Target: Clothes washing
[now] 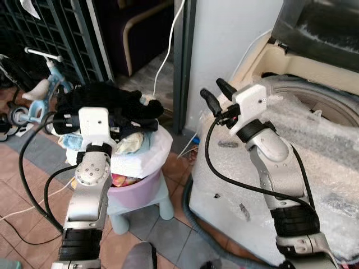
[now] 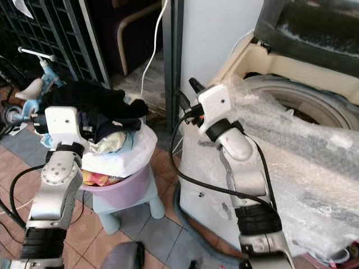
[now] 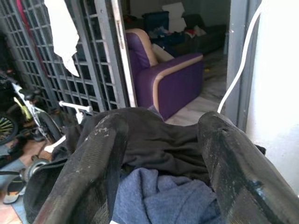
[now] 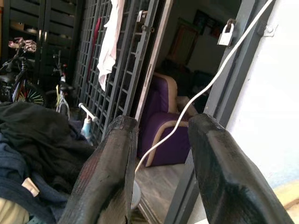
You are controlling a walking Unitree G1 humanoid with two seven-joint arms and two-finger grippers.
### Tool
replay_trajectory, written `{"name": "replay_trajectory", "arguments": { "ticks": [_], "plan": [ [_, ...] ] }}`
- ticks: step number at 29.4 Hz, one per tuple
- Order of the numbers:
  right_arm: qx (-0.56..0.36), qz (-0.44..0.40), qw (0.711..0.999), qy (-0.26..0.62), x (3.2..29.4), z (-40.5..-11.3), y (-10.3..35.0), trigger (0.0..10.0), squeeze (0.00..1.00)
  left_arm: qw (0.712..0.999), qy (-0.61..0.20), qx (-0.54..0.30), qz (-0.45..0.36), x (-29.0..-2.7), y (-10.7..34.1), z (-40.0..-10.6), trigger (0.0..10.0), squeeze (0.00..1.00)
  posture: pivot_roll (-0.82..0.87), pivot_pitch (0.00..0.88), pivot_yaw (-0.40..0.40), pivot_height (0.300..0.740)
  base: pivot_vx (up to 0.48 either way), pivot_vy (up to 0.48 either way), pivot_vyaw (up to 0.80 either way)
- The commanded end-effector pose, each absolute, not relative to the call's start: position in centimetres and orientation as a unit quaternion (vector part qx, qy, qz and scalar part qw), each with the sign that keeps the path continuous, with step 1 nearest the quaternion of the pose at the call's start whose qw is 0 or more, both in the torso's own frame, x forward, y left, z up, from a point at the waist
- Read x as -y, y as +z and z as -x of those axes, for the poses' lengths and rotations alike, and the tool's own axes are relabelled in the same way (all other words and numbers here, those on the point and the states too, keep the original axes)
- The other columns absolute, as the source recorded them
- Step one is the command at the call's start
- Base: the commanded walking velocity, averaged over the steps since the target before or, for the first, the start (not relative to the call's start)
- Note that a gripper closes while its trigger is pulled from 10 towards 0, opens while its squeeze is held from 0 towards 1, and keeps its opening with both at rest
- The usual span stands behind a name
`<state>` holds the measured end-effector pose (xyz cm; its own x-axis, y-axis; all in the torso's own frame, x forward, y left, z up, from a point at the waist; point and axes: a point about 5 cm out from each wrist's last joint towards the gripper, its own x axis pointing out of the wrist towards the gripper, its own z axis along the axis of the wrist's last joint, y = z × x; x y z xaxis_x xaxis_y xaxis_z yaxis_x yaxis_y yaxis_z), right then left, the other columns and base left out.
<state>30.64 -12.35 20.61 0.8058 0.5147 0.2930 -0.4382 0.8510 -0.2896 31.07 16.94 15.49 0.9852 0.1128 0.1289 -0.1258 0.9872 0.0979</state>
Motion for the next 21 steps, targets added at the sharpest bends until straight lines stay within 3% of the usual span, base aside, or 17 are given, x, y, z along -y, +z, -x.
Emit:
{"name": "replay_trajectory", "arguments": {
  "ticks": [1, 9, 17, 21],
  "plan": [
    [0.182, 0.099, 0.945, 0.254, 12.1, -30.0, 20.6, 10.0, 0.0, 0.993, 0.089, 0.057, -0.05, -18.3, 15.7, -31.9, 10.0, 0.0, -0.06, 0.046, 0.018, 0.74, 0.0, 0.0, 0.0],
    [0.166, 0.099, 0.932, 0.307, 9.8, -26.6, 19.3, 10.0, 0.0, 0.99, 0.128, 0.042, -0.038, -20.2, 15.3, -31.8, 10.0, 0.0, -0.03, 0.057, 0.005, 0.74, 0.0, 0.0, 0.7],
    [0.18, 0.084, 0.924, 0.327, 6.9, -29.2, 20.2, 10.0, 0.0, 0.986, 0.161, -0.01, -0.048, -21.1, 11.8, -26.1, 10.0, 0.0, 0.08, 0.072, -0.03, 0.74, 0.0, 0.0, 0.8],
    [0.181, 0.082, 0.922, 0.332, 6.2, -30.1, 20.4, 10.0, 0.0, 0.986, 0.157, -0.025, -0.052, -20.7, 11.1, -24.8, 10.0, 0.0, 0.1, 0.076, -0.035, 0.74, 0.0, 0.0, 0.8]
  ]
}}
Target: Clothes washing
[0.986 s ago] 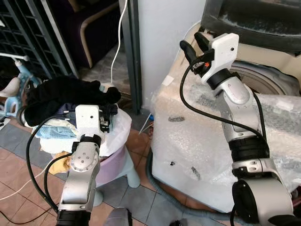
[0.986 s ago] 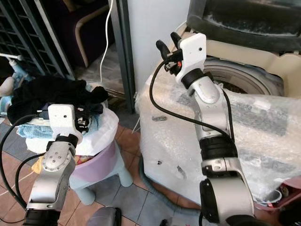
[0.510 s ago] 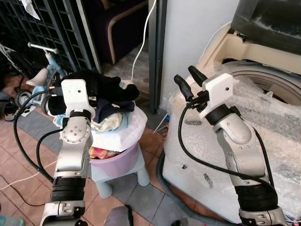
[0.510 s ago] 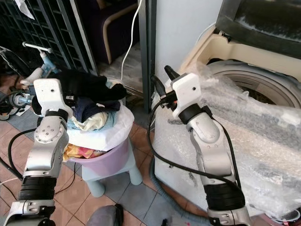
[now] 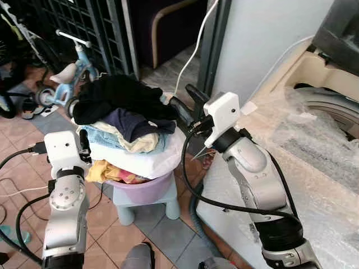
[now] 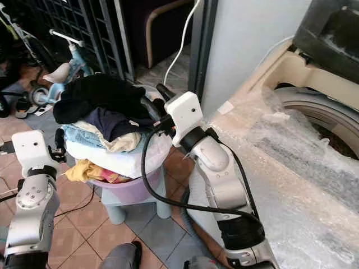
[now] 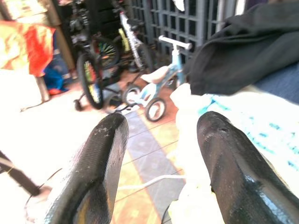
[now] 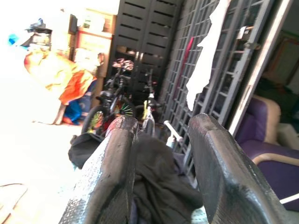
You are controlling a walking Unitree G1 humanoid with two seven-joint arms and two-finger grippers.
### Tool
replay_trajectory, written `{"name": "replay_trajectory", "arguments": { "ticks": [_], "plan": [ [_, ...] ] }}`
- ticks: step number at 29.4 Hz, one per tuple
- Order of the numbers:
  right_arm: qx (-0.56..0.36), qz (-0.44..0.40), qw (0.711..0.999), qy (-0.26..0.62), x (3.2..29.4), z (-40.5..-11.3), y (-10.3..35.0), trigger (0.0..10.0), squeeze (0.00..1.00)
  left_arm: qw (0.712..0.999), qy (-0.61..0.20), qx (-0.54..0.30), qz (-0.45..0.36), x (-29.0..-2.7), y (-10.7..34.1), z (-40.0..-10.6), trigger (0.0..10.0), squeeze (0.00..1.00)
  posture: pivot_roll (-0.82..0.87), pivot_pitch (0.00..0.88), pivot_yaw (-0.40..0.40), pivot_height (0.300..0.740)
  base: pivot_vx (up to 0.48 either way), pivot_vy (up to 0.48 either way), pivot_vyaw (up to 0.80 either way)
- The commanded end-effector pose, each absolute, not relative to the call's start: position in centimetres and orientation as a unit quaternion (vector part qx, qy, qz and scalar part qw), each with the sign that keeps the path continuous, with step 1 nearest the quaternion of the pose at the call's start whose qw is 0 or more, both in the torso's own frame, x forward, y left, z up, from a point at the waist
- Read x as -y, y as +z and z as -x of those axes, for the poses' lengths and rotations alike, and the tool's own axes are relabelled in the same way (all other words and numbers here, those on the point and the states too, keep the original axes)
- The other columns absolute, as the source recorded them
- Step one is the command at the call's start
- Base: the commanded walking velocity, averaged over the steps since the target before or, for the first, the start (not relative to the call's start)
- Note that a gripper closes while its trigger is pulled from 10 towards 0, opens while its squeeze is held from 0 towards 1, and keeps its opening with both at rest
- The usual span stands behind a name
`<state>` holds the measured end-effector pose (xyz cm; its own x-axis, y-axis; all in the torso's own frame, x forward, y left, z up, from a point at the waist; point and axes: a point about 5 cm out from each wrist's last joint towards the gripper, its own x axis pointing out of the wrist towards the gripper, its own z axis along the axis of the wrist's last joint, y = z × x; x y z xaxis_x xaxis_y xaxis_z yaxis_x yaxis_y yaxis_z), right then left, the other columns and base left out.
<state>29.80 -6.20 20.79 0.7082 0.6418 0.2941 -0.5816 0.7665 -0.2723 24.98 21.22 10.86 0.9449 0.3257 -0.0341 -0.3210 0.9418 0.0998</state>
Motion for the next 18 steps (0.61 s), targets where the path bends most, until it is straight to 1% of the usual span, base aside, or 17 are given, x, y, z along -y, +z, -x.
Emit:
{"name": "replay_trajectory", "arguments": {
  "ticks": [1, 2, 7, 8, 10, 14, 17, 18],
  "plan": [
    [0.18, 0.081, 0.922, 0.334, 5.9, -30.6, 20.5, 10.0, 0.0, 0.986, 0.153, -0.033, -0.054, -20.6, 10.7, -24.1, 10.0, 0.0, 0.13, 0.082, -0.039, 0.74, 0.0, 0.0, 0.8],
    [0.171, 0.076, 0.922, 0.339, 4.8, -31.8, 20.3, 10.0, 0.0, 0.986, 0.146, -0.053, -0.057, -20.3, 10.0, -22.5, 10.0, 0.0, 0.15, 0.088, -0.044, 0.74, 0.0, 0.0, 0.8],
    [0.137, 0.091, 0.925, 0.342, 3.1, -33.2, 19.5, 10.0, 0.0, 0.987, 0.139, -0.066, -0.054, -20.0, 9.8, -21.1, 10.0, 0.0, 0.18, 0.103, -0.052, 0.74, 0.0, 0.0, 0.74],
    [0.096, 0.093, 0.932, 0.336, 2.2, -34.2, 18.5, 10.0, 0.0, 0.989, 0.12, -0.06, -0.054, -19.6, 10.2, -20.8, 10.0, 0.0, 0.19, 0.109, -0.055, 0.74, 0.0, 0.0, 0.0],
    [0.081, 0.094, 0.937, 0.325, 1.9, -34.6, 18.0, 10.0, 0.0, 0.991, 0.11, -0.048, -0.051, -19.4, 10.7, -20.6, 10.0, 0.0, 0.2, 0.113, -0.057, 0.74, 0.0, 0.0, 0.0],
    [0.084, 0.092, 0.938, 0.323, 1.6, -34.6, 17.4, 10.0, 0.0, 0.992, 0.109, -0.043, -0.044, -19.2, 11.2, -20.7, 10.0, 0.0, 0.19, 0.114, -0.054, 0.74, 0.392, 0.0, 0.0],
    [0.08, 0.101, 0.943, 0.307, 2.0, -34.5, 16.6, 10.0, 0.0, 0.993, 0.098, -0.044, -0.043, -18.8, 11.2, -21.1, 10.0, 0.0, 0.17, 0.114, -0.051, 0.74, 0.406, 0.0, 0.0],
    [0.074, 0.091, 0.945, 0.305, 2.3, -34.4, 16.3, 10.0, 0.95, 0.994, 0.093, -0.044, -0.042, -18.6, 11.2, -21.3, 10.0, 0.0, 0.16, 0.111, -0.049, 0.74, 0.401, 0.0, 0.0]
  ]
}}
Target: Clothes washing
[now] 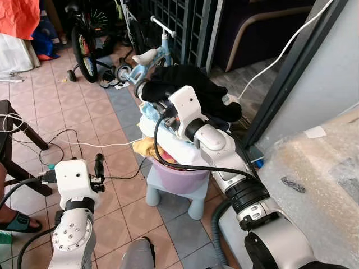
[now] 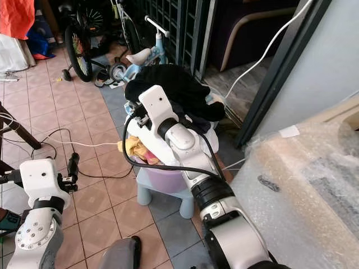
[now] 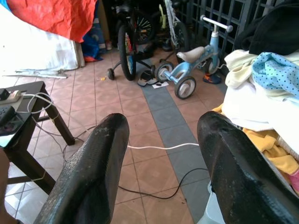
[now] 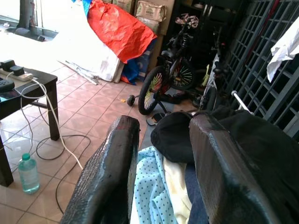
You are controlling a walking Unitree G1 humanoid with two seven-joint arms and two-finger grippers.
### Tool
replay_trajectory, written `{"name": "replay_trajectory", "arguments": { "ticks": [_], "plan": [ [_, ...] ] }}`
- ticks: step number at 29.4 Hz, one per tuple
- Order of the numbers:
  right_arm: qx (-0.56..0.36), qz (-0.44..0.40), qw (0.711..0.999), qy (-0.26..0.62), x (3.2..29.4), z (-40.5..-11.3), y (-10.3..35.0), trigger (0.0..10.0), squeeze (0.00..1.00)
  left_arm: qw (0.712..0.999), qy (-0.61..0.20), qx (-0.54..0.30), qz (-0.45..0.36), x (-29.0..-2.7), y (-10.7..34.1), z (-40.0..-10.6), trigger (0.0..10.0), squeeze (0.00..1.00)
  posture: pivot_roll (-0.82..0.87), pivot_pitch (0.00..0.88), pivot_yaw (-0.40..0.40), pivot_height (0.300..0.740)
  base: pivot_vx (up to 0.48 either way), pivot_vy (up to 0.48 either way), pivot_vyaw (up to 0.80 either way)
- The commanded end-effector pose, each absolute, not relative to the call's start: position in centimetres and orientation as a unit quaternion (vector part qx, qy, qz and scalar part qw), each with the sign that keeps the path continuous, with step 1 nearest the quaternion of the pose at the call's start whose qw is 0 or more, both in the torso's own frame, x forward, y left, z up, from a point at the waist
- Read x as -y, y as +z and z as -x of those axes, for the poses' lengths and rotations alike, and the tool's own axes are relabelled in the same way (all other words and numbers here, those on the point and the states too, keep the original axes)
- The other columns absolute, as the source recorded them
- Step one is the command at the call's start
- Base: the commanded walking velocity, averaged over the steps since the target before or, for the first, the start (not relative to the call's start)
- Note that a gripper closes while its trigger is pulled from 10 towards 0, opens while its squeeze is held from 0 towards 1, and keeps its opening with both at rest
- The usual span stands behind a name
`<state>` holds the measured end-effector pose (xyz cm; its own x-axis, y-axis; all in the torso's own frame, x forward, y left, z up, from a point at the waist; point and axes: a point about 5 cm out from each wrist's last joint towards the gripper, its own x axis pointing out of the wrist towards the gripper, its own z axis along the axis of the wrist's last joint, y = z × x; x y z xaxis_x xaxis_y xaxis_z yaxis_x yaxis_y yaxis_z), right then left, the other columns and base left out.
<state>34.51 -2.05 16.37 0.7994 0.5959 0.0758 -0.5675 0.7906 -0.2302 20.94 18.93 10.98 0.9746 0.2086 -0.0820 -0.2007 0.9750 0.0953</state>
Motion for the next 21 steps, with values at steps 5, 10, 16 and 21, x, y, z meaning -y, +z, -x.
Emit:
{"name": "replay_trajectory", "arguments": {
  "ticks": [5, 10, 16, 21],
  "plan": [
    [0.076, 0.08, 0.955, 0.275, 3.4, -34.2, 15.4, 10.0, 1.0, 0.995, 0.079, -0.047, -0.035, -18.1, 11.1, -21.9, 10.0, 0.0, 0.13, 0.108, -0.045, 0.74, 0.398, 0.0, 0.0],
    [0.066, 0.089, 0.966, 0.235, 4.8, -34.2, 14.3, 10.0, 1.0, 0.996, 0.065, -0.049, -0.031, -17.5, 10.8, -22.6, 10.0, 0.0, 0.1, 0.092, -0.039, 0.74, 0.328, 0.0, 0.0],
    [0.062, 0.097, 0.968, 0.224, 5.9, -34.3, 14.0, 10.0, 1.0, 0.996, 0.075, -0.054, -0.013, -17.3, 10.6, -23.1, 10.0, 0.0, 0.08, 0.084, -0.039, 0.74, 0.292, 0.0, 0.0],
    [0.046, 0.1, 0.971, 0.213, 6.5, -34.6, 13.5, 10.0, 0.0, 0.995, 0.072, -0.067, -0.005, -16.8, 10.3, -23.3, 10.0, 0.0, 0.08, 0.078, -0.042, 0.74, 0.0, 0.0, 0.0]
  ]
}}
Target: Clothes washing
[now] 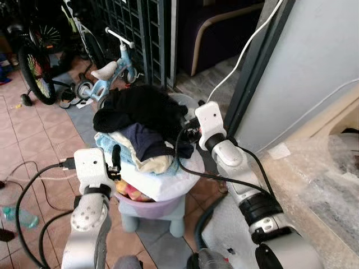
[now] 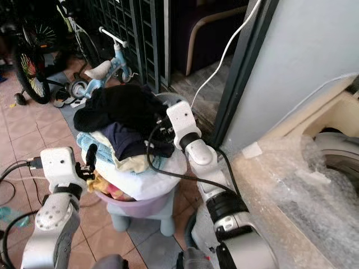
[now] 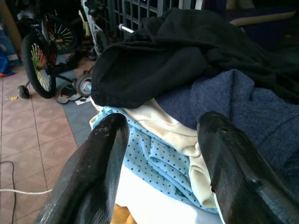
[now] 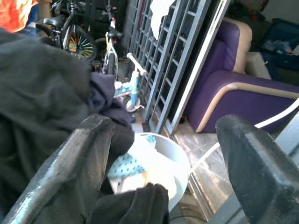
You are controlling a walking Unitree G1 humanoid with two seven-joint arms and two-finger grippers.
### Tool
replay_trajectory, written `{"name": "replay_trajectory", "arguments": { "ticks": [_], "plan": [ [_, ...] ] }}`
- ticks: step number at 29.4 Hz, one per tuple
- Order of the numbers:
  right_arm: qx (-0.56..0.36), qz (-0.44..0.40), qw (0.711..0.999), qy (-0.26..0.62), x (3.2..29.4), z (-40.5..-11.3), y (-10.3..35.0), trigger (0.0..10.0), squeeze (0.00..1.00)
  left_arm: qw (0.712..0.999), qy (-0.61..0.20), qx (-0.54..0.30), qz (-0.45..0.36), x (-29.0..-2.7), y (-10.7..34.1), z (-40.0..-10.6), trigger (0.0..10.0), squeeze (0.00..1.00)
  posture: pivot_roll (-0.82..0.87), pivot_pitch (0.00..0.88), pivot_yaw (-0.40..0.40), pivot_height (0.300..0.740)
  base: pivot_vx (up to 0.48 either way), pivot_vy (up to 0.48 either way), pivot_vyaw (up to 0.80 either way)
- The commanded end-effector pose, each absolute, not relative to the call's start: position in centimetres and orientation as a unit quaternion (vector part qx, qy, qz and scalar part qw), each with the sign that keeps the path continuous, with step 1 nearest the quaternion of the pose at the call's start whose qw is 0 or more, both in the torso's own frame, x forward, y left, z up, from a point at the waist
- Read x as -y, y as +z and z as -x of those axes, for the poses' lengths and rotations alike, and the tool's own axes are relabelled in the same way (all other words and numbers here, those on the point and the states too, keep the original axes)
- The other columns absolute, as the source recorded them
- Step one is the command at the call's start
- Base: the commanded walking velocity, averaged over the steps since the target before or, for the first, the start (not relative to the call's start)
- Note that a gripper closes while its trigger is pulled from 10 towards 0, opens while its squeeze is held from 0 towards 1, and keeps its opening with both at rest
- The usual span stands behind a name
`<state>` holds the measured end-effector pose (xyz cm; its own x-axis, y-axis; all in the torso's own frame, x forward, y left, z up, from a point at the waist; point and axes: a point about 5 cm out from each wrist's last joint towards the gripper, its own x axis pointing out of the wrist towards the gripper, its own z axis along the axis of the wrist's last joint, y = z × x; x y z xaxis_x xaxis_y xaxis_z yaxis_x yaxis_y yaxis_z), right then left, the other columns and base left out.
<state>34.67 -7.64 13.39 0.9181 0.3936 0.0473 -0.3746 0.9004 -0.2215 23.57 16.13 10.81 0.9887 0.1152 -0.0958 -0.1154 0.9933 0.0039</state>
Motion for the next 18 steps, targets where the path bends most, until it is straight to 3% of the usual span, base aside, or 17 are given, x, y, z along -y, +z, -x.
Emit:
{"name": "replay_trajectory", "arguments": {
  "ticks": [1, 18],
  "plan": [
    [0.046, 0.1, 0.971, 0.213, 6.5, -34.58, 13.55, 10.0, 0.0, 0.995, 0.072, -0.067, -0.005, -16.81, 10.26, -23.31, 10.0, 0.0, 0.08, 0.078, -0.042, 0.74, 0.0, 0.0, 0.0],
    [0.058, 0.1, 0.974, 0.193, 6.93, -34.91, 14.15, 10.0, 0.0, 0.996, 0.055, -0.068, 0.001, -16.63, 10.18, -24.2, 10.0, 0.0, 0.07, 0.064, -0.04, 0.74, 0.0, 0.446, 0.0]
  ]
}}
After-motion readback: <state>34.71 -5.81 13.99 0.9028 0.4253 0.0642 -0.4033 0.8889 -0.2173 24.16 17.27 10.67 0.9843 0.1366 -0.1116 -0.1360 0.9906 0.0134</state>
